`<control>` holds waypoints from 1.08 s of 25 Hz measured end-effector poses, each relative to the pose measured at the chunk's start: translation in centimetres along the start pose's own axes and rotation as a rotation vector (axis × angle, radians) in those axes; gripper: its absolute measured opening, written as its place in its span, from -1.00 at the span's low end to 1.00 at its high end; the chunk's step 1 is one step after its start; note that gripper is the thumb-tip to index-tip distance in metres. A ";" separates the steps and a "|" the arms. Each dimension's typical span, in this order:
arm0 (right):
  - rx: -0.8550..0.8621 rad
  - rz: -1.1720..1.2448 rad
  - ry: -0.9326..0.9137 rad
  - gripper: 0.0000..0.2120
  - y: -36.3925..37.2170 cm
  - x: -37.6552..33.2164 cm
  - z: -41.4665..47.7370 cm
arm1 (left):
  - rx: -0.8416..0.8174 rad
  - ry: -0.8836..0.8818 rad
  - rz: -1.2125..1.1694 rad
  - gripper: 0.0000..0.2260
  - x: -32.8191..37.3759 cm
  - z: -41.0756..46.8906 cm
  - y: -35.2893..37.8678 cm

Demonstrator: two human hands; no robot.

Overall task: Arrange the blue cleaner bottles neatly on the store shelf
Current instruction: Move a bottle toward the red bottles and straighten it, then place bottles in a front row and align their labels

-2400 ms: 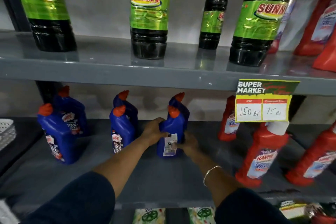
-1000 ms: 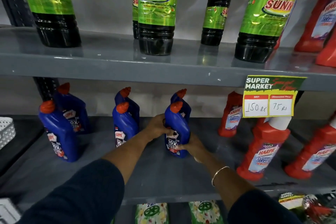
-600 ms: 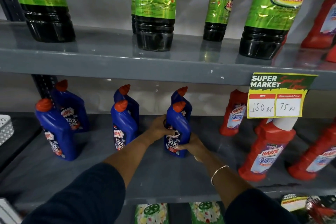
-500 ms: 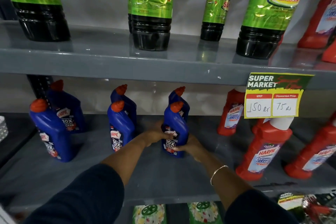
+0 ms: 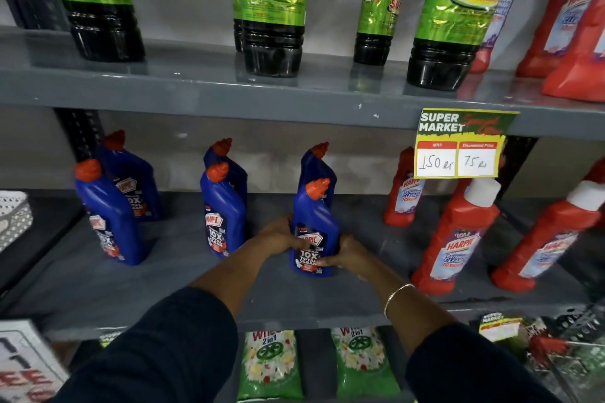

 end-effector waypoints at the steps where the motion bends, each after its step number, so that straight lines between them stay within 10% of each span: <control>1: -0.015 -0.003 -0.004 -0.44 0.1 0.0 -0.6 | -0.007 0.002 0.020 -0.50 0.1 -0.4 0.2; 10: 0.000 -0.141 0.017 -0.37 0.4 -0.2 -2.8 | -0.018 0.025 0.019 -0.51 0.6 -2.2 1.3; 15: -0.471 -0.918 0.536 -0.66 1.6 1.6 -5.5 | -0.100 -0.116 0.187 -0.86 -2.5 -3.7 -0.9; 18: -0.642 -0.989 0.638 -0.69 6.4 0.5 -5.3 | -0.175 -0.348 0.132 -0.84 -6.5 -6.8 -3.6; 21: -0.469 -0.750 0.369 -0.72 13.1 -3.7 -2.8 | -0.019 -0.477 0.103 -0.71 -9.9 -9.3 -8.5; 24: -0.030 -0.452 0.007 -0.77 14.3 -8.9 1.0 | 0.372 -0.226 0.126 -0.75 -9.2 -8.4 -14.8; 27: 0.131 -0.087 -0.024 -0.43 15.0 -10.0 3.2 | 0.265 0.042 0.041 -0.75 -7.0 -6.5 -15.9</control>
Point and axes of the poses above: each hand's wrist, its own z-axis towards the middle knuckle, its own y-axis out of the palm, x = y × z, the point moved 8 cm from there along z, towards the middle knuckle, and after that the axes turned 4 degrees about y, right-handed, at the moved point
